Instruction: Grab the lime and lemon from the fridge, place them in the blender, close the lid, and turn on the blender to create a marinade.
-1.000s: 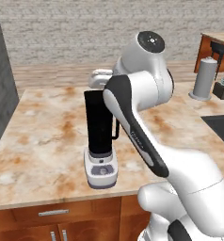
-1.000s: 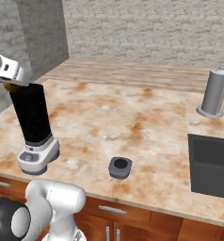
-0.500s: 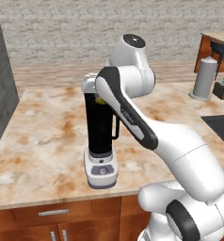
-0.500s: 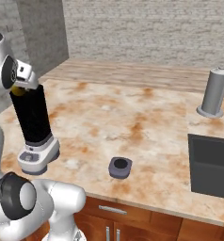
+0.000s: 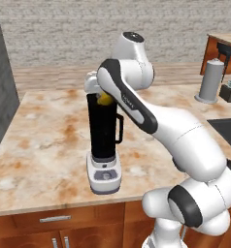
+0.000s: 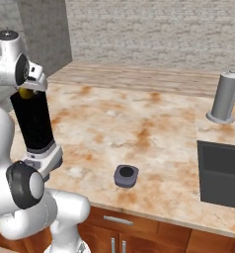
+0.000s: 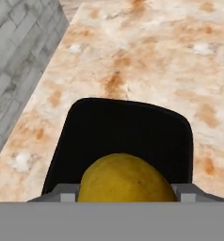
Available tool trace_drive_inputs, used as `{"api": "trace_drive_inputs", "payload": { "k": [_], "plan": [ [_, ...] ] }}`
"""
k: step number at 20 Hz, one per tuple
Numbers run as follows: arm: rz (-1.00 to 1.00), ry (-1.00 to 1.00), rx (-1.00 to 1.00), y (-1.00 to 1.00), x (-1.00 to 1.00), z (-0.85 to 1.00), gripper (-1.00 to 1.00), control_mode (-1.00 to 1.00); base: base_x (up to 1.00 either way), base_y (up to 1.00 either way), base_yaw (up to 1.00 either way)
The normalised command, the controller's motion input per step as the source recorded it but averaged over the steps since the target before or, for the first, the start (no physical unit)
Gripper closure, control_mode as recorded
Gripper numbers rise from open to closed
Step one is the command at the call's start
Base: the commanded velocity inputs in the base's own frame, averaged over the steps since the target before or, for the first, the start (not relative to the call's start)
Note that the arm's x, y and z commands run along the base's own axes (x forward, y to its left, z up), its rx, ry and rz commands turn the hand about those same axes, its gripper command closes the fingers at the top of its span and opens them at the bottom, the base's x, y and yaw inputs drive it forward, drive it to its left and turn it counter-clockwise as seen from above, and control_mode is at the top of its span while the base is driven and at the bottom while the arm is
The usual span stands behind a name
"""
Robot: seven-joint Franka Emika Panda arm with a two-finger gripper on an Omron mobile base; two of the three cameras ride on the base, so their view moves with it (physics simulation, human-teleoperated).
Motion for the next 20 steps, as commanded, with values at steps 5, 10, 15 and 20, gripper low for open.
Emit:
{"api": "trace_drive_inputs", "payload": {
  "k": [5,10,15,20],
  "plan": [
    [0.01,0.07,0.00,0.15,0.10,-0.70,1.00,-1.00,0.00,0.00,0.00],
    [0.01,0.05,0.00,0.23,0.00,-0.63,1.00,-1.00,0.00,0.00,0.00],
    [0.00,0.01,0.00,0.11,0.00,-0.32,-1.00,-1.00,0.00,0.00,0.00],
    [0.00,-0.03,0.00,0.00,0.00,0.01,-1.00,-1.00,0.00,0.00,0.00]
  ]
}}
